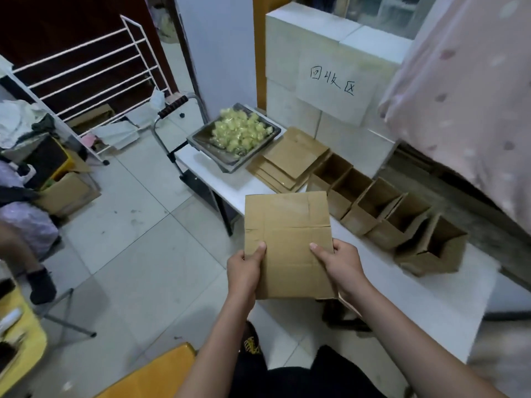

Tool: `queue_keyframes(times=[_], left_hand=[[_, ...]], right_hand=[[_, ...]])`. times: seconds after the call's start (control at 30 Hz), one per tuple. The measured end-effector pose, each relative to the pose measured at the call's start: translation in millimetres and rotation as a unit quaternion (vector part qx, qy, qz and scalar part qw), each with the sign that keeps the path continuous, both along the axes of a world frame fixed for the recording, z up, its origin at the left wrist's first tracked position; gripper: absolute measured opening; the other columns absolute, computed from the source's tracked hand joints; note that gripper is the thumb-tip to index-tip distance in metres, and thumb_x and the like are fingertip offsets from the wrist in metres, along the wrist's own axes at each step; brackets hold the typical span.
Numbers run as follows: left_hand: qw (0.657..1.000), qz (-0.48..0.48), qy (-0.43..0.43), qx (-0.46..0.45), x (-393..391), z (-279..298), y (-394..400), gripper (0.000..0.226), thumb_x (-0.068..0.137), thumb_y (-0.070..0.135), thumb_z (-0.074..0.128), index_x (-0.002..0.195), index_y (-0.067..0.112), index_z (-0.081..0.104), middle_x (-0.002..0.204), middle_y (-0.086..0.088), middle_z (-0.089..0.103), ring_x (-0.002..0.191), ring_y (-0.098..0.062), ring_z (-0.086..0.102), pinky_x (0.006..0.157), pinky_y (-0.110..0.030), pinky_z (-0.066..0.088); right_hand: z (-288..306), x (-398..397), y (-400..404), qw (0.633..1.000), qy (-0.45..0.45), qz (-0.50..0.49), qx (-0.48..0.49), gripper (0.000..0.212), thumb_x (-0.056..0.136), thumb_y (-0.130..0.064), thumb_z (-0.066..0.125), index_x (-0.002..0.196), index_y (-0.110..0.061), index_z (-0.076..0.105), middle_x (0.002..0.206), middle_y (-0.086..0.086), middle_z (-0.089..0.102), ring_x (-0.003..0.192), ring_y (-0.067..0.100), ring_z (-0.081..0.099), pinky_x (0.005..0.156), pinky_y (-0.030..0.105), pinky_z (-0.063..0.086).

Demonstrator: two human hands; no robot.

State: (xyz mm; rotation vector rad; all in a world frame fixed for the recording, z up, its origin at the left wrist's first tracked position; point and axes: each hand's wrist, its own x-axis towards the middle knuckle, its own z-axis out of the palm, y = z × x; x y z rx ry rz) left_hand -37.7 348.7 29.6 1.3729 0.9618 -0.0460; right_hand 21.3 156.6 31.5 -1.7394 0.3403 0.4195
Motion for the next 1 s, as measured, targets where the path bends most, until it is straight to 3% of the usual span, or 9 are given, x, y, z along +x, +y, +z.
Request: queue_keyframes(times=[0.1,0.2,0.3,0.57,0.73,0.93,1.0], left_hand=[[1.000,-0.014,-0.013,-0.021,15,10,37,0.029,0.089,0.045,0.071,0.098,0.016,0.070,0.093,0.001,0.073,0.086,-0.018,0.068,0.062,-0.030,0.048],[0.999,-0.029,-0.018,-0.041,30,17,66,0.028,0.089,0.045,0.072,0.098,0.018,0.070,0.090,0.004,0.074,0.082,-0.014,0.069,0.059,-0.027,0.048],[0.998,-0.033,-0.025,-0.050,47,19,90,0.027,0.088,0.044,0.073,0.099,0.019,0.071,0.091,0.005,0.075,0.084,-0.014,0.070,0.060,-0.027,0.049],[0.998,-0.032,-0.022,-0.045,108,9,138,0.026,0.087,0.045,0.073,0.094,0.020,0.071,0.088,0.008,0.075,0.080,-0.011,0.068,0.057,-0.026,0.047],[0.999,-0.048,-0.016,-0.018,162,2,170,0.024,0.087,0.044,0.073,0.095,0.021,0.072,0.085,0.011,0.075,0.079,-0.008,0.068,0.058,-0.025,0.046],[0.995,-0.099,0.004,0.020,250,0,207,0.025,0.088,0.044,0.073,0.098,0.021,0.072,0.094,0.007,0.075,0.089,-0.015,0.069,0.069,-0.032,0.052],[0.992,-0.120,0.008,0.036,281,-1,215,0.026,0.087,0.044,0.074,0.096,0.020,0.072,0.094,0.006,0.076,0.089,-0.015,0.069,0.074,-0.035,0.055]], right_hand=[[10,10,33,1.000,-0.016,-0.009,-0.008,0.011,0.086,-0.031,0.076,0.094,-0.023,0.074,0.088,-0.013,0.077,0.080,0.009,0.073,0.060,0.021,0.055],[18,22,60,0.999,-0.022,-0.021,-0.009,0.013,0.087,-0.029,0.076,0.098,-0.022,0.074,0.094,-0.008,0.077,0.087,0.013,0.073,0.076,0.034,0.059],[23,37,83,0.999,-0.026,-0.026,-0.011,0.016,0.088,-0.029,0.075,0.102,-0.023,0.073,0.098,-0.007,0.076,0.092,0.015,0.072,0.080,0.036,0.058],[24,90,134,0.999,-0.031,-0.039,-0.007,0.010,0.089,-0.027,0.074,0.098,-0.023,0.072,0.094,-0.008,0.076,0.086,0.011,0.072,0.071,0.029,0.056],[9,136,166,0.997,-0.026,-0.060,0.029,0.006,0.090,-0.024,0.074,0.096,-0.024,0.072,0.088,-0.010,0.077,0.077,0.003,0.072,0.057,0.015,0.053],[-7,208,203,0.994,-0.007,-0.107,0.034,0.007,0.090,-0.024,0.074,0.095,-0.021,0.072,0.090,-0.007,0.077,0.086,0.013,0.072,0.076,0.032,0.059],[-11,229,209,0.991,-0.003,-0.128,0.037,0.011,0.089,-0.026,0.074,0.099,-0.021,0.072,0.089,-0.009,0.077,0.084,0.009,0.072,0.072,0.028,0.058]])
